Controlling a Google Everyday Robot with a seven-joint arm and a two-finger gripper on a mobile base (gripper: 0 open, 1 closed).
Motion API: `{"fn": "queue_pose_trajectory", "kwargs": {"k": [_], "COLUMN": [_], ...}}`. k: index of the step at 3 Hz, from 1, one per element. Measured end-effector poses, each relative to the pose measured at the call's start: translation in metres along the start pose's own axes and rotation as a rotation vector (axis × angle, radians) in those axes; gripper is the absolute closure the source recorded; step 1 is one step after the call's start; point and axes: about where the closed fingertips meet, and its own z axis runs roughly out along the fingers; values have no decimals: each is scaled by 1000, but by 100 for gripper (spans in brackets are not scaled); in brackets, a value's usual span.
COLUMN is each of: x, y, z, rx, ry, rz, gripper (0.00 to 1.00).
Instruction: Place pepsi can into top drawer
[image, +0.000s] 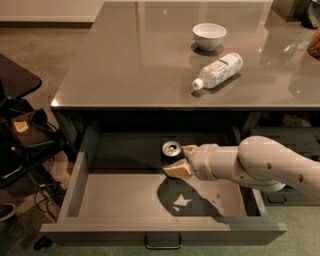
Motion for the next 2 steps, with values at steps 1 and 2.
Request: {"fn": "queue_pose_trajectory", "kwargs": {"k": [1, 2], "x": [14, 13], "y": [-13, -12], "z": [-7, -6], "rx": [25, 23], "ry": [19, 18], "rz": [28, 26], "gripper": [100, 100]}}
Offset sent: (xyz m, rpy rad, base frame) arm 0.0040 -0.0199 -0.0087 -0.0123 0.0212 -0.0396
